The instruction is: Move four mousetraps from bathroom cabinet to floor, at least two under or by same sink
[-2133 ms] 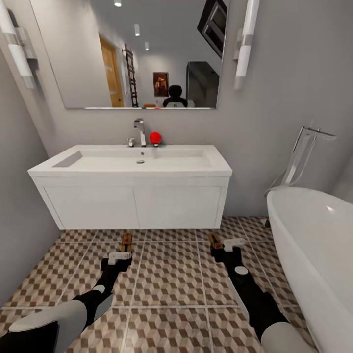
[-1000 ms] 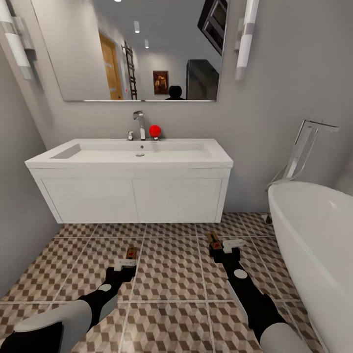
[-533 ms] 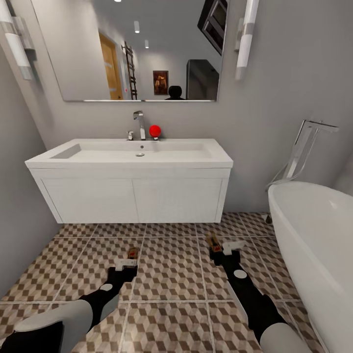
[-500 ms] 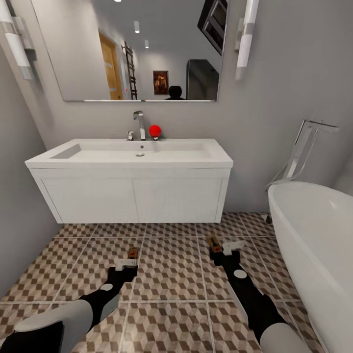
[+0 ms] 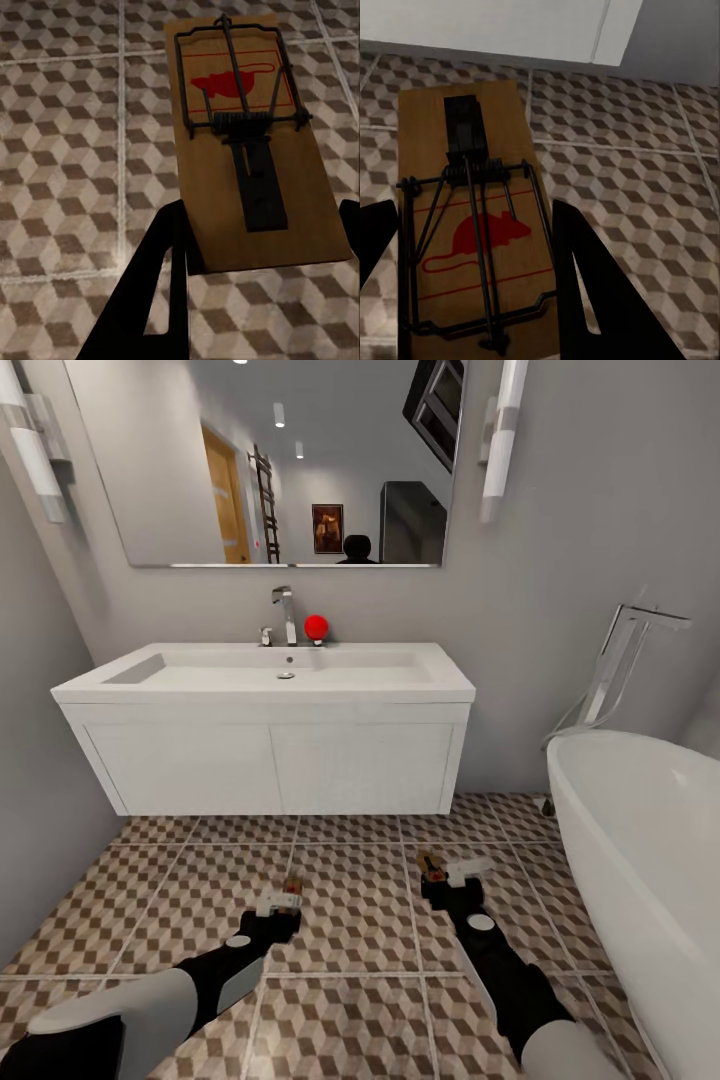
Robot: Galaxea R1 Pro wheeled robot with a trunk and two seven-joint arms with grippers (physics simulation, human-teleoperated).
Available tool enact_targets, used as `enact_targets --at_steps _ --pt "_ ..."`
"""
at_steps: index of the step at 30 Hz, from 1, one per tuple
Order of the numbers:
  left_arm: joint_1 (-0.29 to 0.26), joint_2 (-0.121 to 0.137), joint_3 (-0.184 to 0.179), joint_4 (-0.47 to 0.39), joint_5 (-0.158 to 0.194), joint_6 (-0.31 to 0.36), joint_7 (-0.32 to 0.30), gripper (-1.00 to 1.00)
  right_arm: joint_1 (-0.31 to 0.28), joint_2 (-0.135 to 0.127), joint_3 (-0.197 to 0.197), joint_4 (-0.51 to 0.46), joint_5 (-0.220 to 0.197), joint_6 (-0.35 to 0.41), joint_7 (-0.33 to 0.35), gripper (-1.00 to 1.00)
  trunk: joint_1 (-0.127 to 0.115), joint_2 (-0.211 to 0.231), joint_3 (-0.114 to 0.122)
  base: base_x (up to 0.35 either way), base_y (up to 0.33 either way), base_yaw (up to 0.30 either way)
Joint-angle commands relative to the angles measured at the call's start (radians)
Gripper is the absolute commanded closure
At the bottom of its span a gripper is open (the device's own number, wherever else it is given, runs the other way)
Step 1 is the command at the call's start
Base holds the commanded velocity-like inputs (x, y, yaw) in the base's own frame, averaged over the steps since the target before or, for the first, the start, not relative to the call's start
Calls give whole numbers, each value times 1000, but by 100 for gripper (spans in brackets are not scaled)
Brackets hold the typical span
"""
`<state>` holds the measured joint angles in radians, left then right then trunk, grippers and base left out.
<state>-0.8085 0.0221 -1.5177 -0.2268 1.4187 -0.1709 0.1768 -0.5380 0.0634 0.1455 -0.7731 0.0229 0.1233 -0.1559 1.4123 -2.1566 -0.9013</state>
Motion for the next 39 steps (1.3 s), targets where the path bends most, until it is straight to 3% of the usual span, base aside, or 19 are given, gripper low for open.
enact_targets --at_steps 1,5,7,11,15,17,19,25,31,39 --pt "-1 2 -9 -9 5 -19 16 100 0 1 3 4 0 7 -11 100 0 0 -1 0 0 0" --pt "-4 6 -9 -41 5 -64 27 100 0 3 3 27 1 6 -19 100 0 0 -1 0 0 0" --pt "-7 33 -9 -57 5 -75 28 100 0 4 3 35 1 6 -20 100 0 0 -1 0 0 0" --pt "-9 136 -8 -145 6 -84 16 100 0 4 3 38 2 6 -20 100 0 0 -1 0 0 0" --pt "-9 314 4 -391 6 -86 -16 100 0 4 3 38 2 6 -20 100 0 0 -1 0 0 0" --pt "-9 362 25 -464 5 -85 -19 100 0 5 3 38 2 6 -20 100 0 0 -1 0 0 0" --pt "-9 394 51 -509 5 -81 -21 100 0 4 3 38 2 6 -21 100 0 0 -1 0 0 0" --pt "-9 408 68 -529 5 -77 -21 100 0 5 3 37 2 6 -21 100 0 0 -1 0 0 0" --pt "-9 357 68 -473 4 -76 -9 100 0 5 3 24 2 6 -23 100 0 0 -1 0 0 0" --pt "-9 338 66 -446 3 -76 -5 100 0 4 3 -11 2 9 -25 100 0 0 -1 0 0 0"
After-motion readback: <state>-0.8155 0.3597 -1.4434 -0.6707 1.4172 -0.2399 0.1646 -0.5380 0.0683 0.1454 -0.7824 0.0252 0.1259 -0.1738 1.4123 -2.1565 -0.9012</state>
